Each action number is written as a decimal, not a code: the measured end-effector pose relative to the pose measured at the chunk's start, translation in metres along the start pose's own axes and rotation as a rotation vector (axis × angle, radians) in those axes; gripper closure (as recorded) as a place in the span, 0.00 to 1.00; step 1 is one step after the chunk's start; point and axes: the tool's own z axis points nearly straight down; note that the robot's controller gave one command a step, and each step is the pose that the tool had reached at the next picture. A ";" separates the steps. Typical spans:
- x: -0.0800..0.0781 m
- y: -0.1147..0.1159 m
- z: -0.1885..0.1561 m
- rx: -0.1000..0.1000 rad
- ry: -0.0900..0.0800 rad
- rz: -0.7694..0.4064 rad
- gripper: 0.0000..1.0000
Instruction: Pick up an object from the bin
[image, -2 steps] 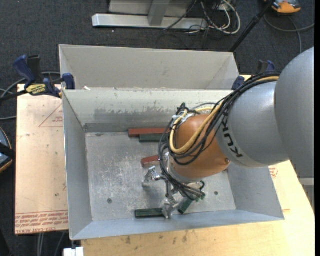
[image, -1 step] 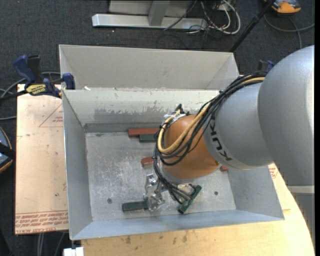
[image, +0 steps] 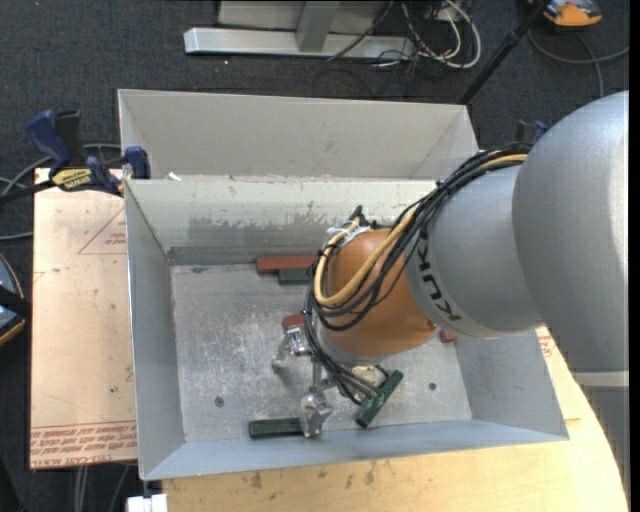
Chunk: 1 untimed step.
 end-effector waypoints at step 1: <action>0.000 0.000 0.000 0.000 0.000 0.000 0.00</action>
Offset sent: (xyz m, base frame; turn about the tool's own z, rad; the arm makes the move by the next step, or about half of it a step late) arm -0.0089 0.0108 0.0702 -0.1899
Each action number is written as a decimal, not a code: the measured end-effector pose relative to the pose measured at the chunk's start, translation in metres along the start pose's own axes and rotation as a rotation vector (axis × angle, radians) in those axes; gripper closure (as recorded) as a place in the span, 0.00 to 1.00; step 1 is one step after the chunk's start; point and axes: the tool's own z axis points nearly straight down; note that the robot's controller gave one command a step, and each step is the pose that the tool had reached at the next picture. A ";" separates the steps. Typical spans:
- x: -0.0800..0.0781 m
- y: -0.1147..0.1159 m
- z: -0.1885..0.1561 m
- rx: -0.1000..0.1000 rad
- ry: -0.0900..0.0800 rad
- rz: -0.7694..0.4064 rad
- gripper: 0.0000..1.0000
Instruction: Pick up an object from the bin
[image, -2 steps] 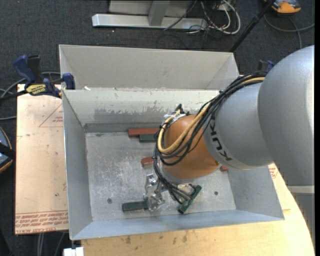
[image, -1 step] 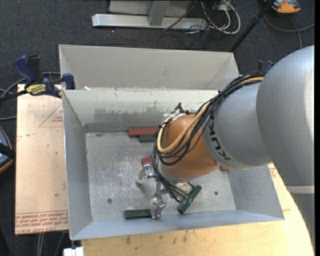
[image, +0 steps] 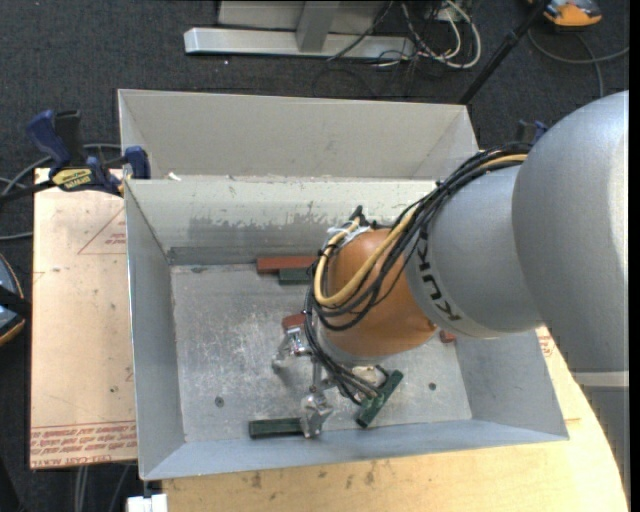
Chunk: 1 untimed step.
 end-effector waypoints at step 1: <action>0.005 0.004 -0.018 0.001 0.021 -0.066 0.00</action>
Offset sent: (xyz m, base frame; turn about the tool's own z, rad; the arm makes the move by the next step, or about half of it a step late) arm -0.0051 0.0397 0.0365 -0.1405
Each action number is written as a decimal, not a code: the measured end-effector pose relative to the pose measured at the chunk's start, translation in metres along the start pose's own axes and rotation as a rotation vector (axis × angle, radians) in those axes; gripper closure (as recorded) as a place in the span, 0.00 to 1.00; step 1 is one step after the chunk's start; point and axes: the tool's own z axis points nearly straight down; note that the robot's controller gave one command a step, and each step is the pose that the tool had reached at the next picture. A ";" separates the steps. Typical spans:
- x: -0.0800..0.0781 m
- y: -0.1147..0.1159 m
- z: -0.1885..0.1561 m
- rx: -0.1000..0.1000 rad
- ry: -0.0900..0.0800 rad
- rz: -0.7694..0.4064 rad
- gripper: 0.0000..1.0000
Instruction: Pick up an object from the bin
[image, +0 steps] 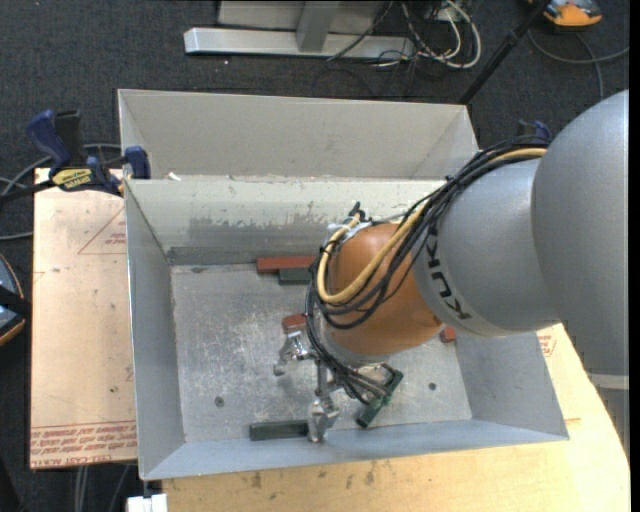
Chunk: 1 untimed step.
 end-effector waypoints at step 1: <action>-0.011 0.027 -0.022 -0.001 0.005 -0.068 0.00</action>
Offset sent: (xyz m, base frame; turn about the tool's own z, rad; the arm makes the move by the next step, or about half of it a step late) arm -0.0052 -0.0300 -0.0266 0.1393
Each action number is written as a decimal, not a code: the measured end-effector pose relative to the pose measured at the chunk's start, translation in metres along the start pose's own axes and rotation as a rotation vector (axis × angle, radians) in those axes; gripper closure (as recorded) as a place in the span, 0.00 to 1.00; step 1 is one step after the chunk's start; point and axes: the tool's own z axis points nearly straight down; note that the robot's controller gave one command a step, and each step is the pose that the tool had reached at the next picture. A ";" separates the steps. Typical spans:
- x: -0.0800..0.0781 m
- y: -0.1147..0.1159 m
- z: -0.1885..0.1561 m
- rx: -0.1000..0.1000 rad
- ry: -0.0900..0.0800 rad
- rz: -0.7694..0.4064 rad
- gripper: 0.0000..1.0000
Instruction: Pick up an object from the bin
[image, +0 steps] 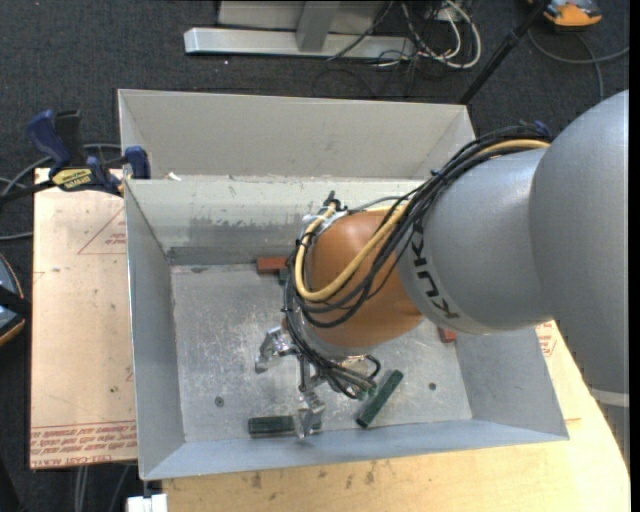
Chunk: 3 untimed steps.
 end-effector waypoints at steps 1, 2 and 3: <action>0.011 -0.021 0.026 -0.001 -0.006 0.109 0.00; 0.004 -0.018 0.043 0.005 -0.004 -0.198 1.00; 0.004 -0.018 0.043 0.005 -0.005 -0.198 1.00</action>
Offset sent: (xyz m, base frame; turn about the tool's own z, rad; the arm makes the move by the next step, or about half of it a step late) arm -0.0019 -0.0170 -0.0495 -0.2034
